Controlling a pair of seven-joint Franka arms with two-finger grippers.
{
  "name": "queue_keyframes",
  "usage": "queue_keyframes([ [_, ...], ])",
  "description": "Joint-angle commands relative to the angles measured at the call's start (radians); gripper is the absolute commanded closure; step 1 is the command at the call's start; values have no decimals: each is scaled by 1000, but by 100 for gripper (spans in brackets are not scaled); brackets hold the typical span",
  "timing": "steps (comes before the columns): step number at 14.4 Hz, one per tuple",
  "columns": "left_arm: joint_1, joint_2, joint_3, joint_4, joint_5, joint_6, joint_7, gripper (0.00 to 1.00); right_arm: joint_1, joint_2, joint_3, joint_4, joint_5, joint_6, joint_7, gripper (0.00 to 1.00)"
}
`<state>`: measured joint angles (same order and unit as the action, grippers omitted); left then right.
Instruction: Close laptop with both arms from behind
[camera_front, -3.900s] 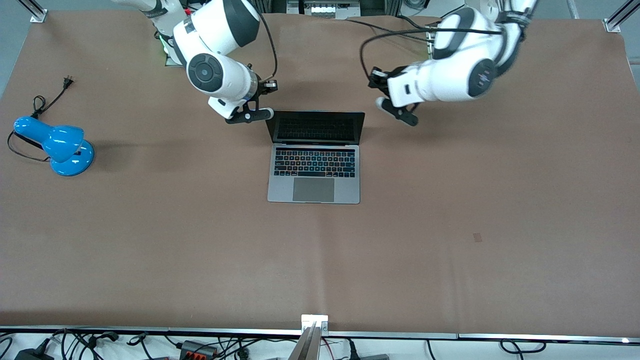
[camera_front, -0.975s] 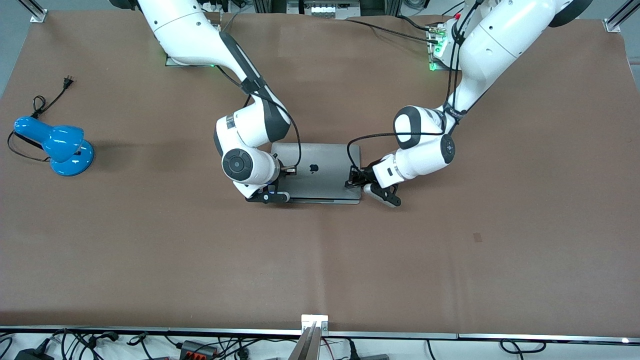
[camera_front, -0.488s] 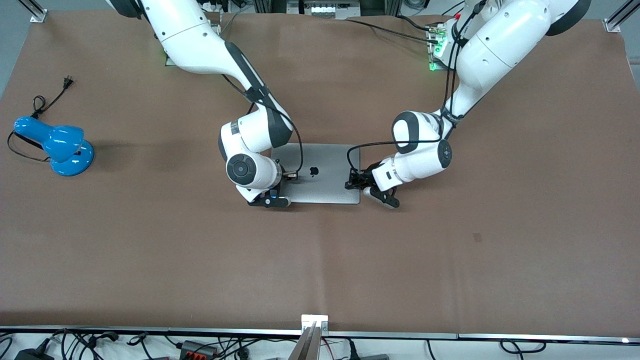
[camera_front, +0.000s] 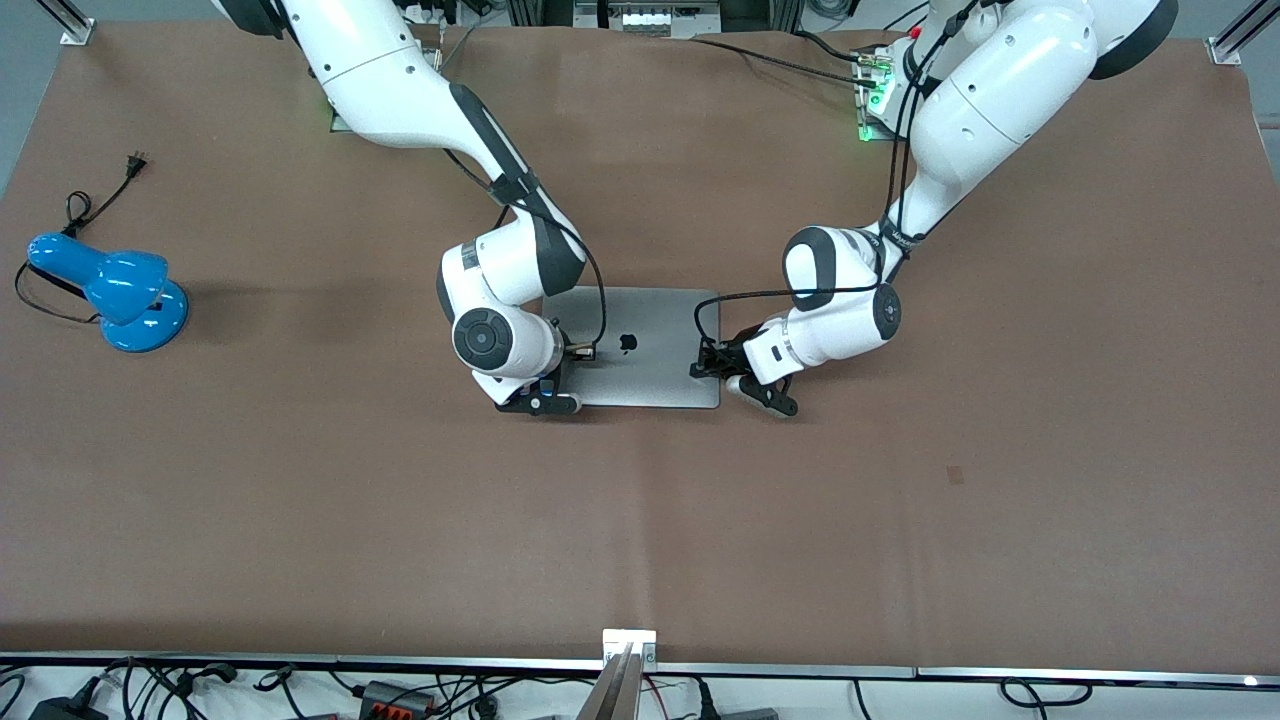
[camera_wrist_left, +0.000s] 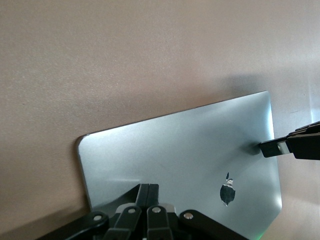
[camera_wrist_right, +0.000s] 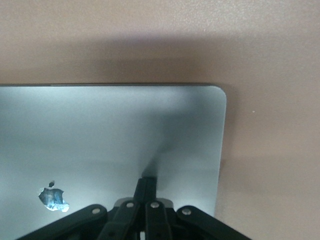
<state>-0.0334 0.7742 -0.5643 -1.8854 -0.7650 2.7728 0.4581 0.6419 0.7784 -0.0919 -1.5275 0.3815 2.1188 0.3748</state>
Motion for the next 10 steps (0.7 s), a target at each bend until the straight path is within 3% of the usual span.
queue_keyframes([
  [1,1,30,9,16,-8,11,42,99,-1,25,-14,30,-18,4,-1,100],
  [6,27,-81,11,-1,-7,-97,31,99,-4,9,-15,29,-39,1,3,100],
  [10,127,-185,37,31,-5,-407,33,99,4,-59,-81,24,-50,-52,-13,100],
])
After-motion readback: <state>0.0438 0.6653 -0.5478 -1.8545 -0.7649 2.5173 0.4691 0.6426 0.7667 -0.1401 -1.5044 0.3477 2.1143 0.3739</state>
